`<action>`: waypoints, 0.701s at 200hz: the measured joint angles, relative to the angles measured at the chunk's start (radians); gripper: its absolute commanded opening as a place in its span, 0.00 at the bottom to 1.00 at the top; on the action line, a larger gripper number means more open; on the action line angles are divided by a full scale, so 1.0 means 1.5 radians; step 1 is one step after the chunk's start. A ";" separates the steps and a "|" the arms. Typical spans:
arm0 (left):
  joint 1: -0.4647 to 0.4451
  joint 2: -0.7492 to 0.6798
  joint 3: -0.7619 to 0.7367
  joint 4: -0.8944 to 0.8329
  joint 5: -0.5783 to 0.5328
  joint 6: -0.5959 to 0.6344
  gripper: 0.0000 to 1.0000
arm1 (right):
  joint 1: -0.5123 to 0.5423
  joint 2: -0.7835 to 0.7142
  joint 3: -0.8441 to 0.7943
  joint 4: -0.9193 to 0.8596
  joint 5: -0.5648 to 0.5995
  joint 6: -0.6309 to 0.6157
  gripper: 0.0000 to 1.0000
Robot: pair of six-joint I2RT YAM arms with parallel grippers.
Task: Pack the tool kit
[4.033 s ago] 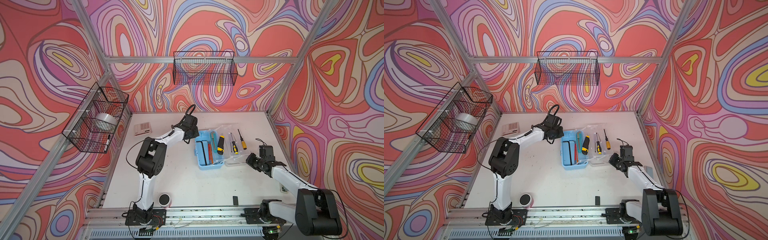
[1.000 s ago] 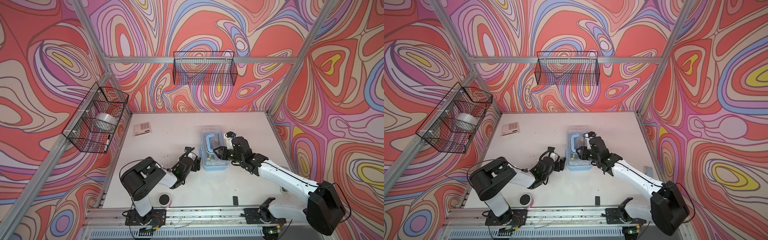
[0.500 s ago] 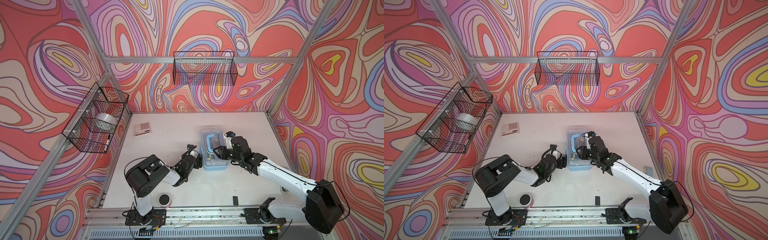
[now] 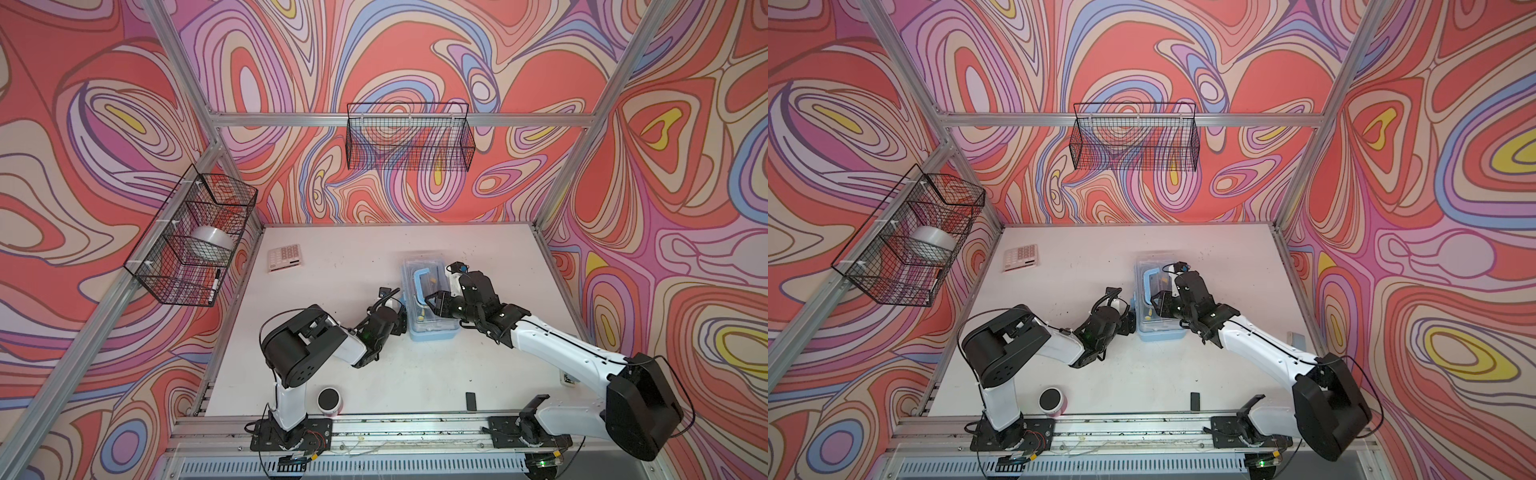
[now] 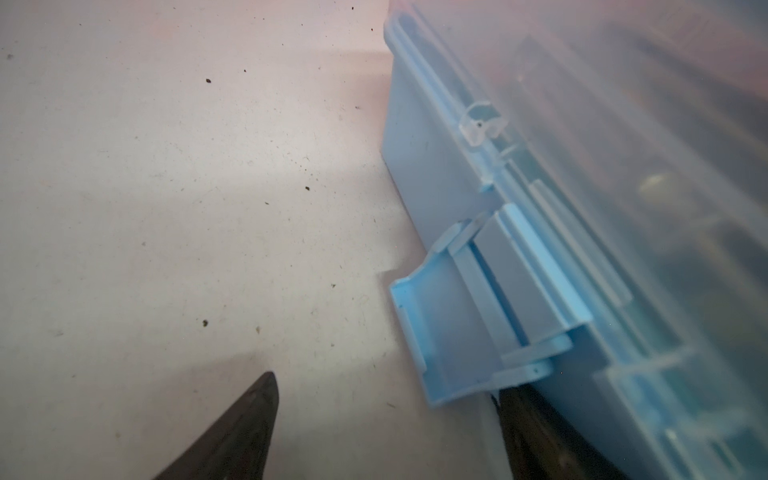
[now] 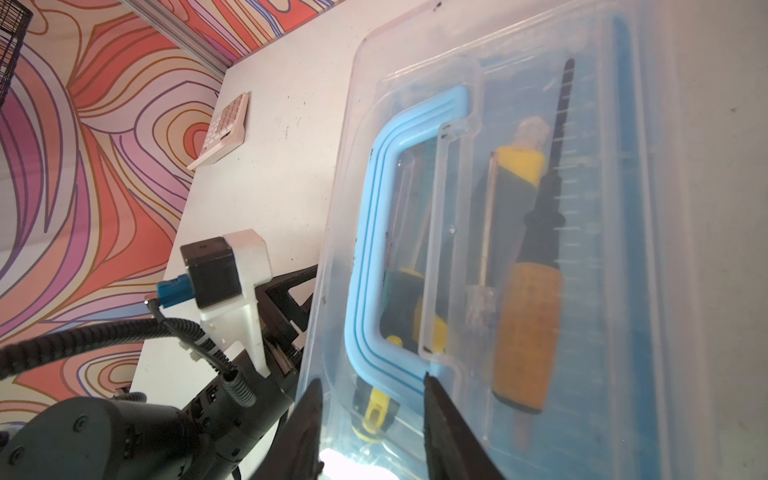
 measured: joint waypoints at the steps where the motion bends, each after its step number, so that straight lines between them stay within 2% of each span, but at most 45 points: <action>1: 0.000 0.000 0.001 -0.001 -0.001 0.000 0.83 | 0.000 0.000 0.000 0.000 0.000 0.000 0.40; 41: 0.001 0.000 0.015 -0.018 -0.027 0.016 0.83 | 0.000 0.001 0.000 0.000 0.000 0.000 0.40; 140: 0.051 -0.026 0.017 -0.045 -0.029 0.014 0.81 | 0.000 0.021 0.014 0.000 -0.003 -0.001 0.39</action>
